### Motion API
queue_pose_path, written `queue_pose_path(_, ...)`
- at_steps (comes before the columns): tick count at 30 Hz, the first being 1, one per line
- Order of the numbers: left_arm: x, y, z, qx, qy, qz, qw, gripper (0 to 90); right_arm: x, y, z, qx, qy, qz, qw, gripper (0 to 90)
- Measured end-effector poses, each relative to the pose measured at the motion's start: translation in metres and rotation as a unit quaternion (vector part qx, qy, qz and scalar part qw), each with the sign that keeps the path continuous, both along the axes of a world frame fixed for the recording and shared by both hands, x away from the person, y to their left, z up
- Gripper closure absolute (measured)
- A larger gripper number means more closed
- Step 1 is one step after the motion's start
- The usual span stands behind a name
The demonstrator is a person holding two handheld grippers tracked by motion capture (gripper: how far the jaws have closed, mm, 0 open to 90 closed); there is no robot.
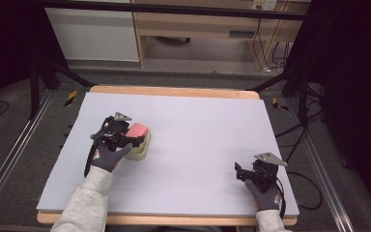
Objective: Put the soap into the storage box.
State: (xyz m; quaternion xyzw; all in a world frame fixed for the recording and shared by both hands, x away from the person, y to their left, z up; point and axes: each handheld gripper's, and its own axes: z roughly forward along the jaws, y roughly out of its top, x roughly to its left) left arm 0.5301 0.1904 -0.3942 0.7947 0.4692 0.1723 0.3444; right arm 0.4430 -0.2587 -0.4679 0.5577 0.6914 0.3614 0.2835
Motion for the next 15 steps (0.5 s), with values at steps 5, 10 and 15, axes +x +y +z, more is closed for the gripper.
queue_pose_path(5,0.005,0.003,-0.002,0.003,-0.001,0.013,0.9999,37.1,0.000,0.000,0.000,0.000,0.000,-0.001,1.0000,6.9)
queue_pose_path(10,0.009,0.002,-0.005,0.008,0.000,0.023,0.9997,37.1,0.000,0.000,0.000,0.001,0.000,-0.001,1.0000,6.9)
queue_pose_path(15,0.012,0.001,-0.010,0.006,0.001,0.028,0.9996,37.1,-0.001,0.000,0.001,0.002,-0.003,-0.003,1.0000,6.9)
